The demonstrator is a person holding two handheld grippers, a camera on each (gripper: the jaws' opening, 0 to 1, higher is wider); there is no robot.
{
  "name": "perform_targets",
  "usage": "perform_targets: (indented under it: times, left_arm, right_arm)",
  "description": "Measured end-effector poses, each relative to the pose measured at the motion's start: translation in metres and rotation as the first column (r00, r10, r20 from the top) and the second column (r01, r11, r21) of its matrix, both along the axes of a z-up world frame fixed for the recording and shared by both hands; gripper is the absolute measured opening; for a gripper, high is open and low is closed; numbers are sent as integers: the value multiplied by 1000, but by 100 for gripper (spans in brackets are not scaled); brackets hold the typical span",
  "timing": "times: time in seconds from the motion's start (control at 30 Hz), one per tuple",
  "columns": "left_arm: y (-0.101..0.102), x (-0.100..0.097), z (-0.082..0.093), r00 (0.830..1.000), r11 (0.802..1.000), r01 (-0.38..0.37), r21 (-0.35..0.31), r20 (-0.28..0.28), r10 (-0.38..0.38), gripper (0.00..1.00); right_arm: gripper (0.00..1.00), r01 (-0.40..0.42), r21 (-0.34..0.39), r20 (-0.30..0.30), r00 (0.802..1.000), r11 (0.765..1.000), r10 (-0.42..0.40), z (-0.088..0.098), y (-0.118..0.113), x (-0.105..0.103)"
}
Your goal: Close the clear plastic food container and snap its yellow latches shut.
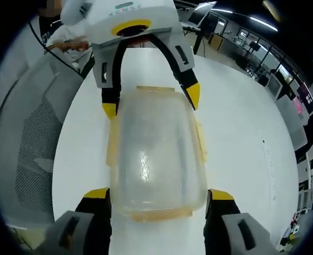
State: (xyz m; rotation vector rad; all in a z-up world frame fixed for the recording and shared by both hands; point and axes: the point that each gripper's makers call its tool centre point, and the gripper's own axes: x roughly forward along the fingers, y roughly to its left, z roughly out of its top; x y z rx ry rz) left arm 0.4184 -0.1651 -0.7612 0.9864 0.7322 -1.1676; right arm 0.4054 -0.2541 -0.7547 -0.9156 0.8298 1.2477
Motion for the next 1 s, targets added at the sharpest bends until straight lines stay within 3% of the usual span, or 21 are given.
perform_targets:
  times: [1.0]
  left_arm:
    - [44,-5,-2,1000,1000,-8,2,-8,9,77]
  right_arm:
    - [71,20,-27,18,1000,999,-19,-3,45,-6]
